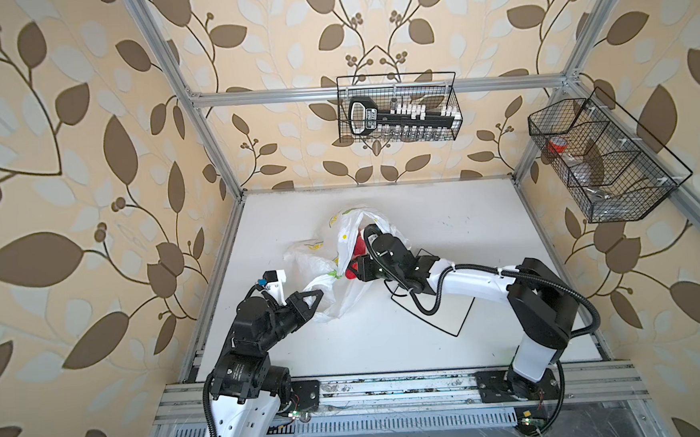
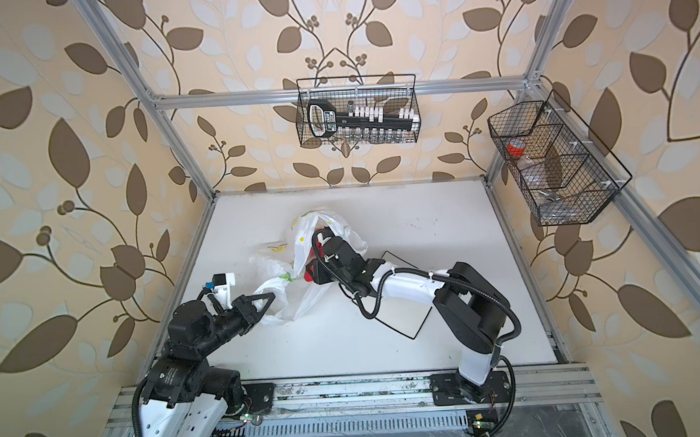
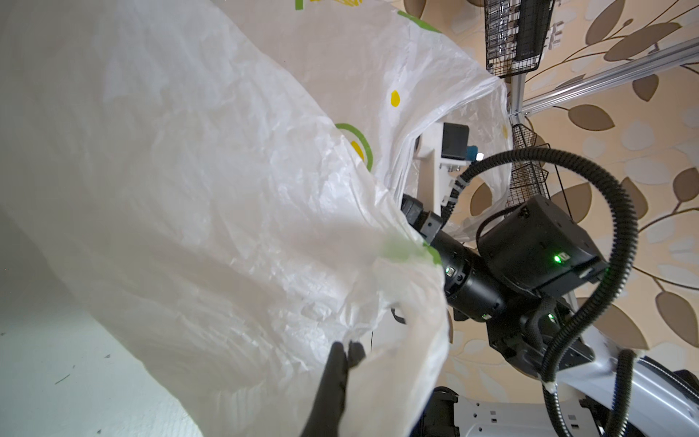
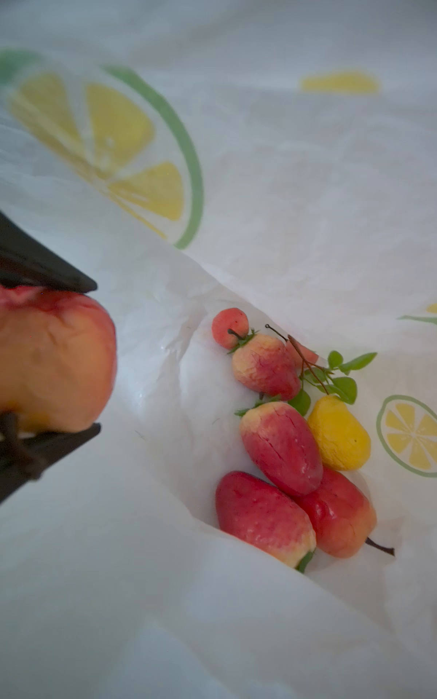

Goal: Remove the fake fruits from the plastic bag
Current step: 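Lift the red apple out of the bag with the right gripper toward the tray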

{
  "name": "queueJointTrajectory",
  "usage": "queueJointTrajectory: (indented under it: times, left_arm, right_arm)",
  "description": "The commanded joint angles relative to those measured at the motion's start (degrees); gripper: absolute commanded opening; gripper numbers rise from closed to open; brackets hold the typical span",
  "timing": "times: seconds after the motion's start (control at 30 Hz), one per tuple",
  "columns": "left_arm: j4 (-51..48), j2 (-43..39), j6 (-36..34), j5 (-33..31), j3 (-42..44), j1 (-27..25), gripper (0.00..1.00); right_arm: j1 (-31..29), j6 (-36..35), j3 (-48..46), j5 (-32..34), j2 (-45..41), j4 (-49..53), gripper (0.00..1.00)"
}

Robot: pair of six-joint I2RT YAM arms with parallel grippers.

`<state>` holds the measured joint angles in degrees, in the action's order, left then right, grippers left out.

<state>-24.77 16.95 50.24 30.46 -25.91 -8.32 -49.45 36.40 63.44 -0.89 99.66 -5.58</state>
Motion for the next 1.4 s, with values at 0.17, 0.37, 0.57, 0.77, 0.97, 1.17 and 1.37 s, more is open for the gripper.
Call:
queueJointTrajectory:
  times: [0.17, 0.37, 0.57, 0.77, 0.97, 1.17, 1.37]
  left_arm:
    - [2.67, -0.58, 0.47, 0.30, 0.16, -0.47, 0.00]
    - [2.06, -0.84, 0.30, 0.04, -0.24, -0.47, 0.00]
    - [1.62, -1.13, 0.32, -0.04, -0.15, -0.47, 0.00]
    - [1.68, -1.33, 0.30, -0.22, -0.10, -0.47, 0.00]
    - [2.05, -1.13, 0.30, -0.07, -0.01, -0.52, 0.00]
    - [1.83, -1.06, 0.04, 0.04, -0.28, -0.47, 0.00]
    - [0.91, -0.74, -0.83, -0.07, -1.11, -0.47, 0.00]
  right_arm:
    - [-2.71, -6.16, -5.57, -6.26, -9.83, 3.14, 0.34]
    - [-4.45, -8.14, -9.10, -6.19, -17.60, 7.32, 0.34]
    - [-4.86, -7.91, -14.53, 0.73, -27.58, 13.64, 0.34]
    - [-3.86, -2.76, -21.74, 7.53, -38.45, 18.95, 0.34]
    - [11.91, 4.74, -31.67, 6.18, -44.33, 20.21, 0.34]
    - [22.83, 5.81, -36.23, 3.67, -40.67, 10.57, 0.33]
    - [25.70, 3.30, -35.21, 3.39, -30.44, -0.72, 0.34]
